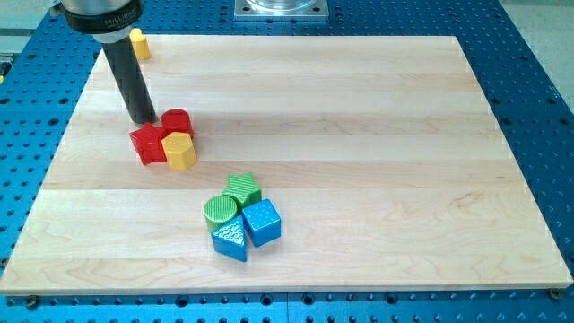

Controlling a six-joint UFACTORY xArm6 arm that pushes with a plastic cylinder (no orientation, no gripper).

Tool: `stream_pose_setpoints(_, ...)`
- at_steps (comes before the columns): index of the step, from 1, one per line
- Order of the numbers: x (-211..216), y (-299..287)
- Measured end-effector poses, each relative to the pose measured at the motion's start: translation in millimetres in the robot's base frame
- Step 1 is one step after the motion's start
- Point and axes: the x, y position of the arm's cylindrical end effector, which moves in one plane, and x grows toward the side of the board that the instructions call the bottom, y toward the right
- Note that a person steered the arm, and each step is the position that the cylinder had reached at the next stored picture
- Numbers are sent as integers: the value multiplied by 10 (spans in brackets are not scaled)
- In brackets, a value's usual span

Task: Separate the blue blocks from the green blocks

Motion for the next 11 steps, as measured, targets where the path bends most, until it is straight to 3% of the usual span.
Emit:
stream_pose_setpoints(2,24,2)
stream_pose_setpoints(3,280,-184)
stream_pose_setpoints(4,959,-493)
stream_pose_setpoints(5,2055,-399)
stream_pose_setpoints(6,2397,533)
stream_pose_setpoints(8,2030,1609)
stream_pose_setpoints(10,1981,2356)
stream_pose_setpoints(11,1539,2382)
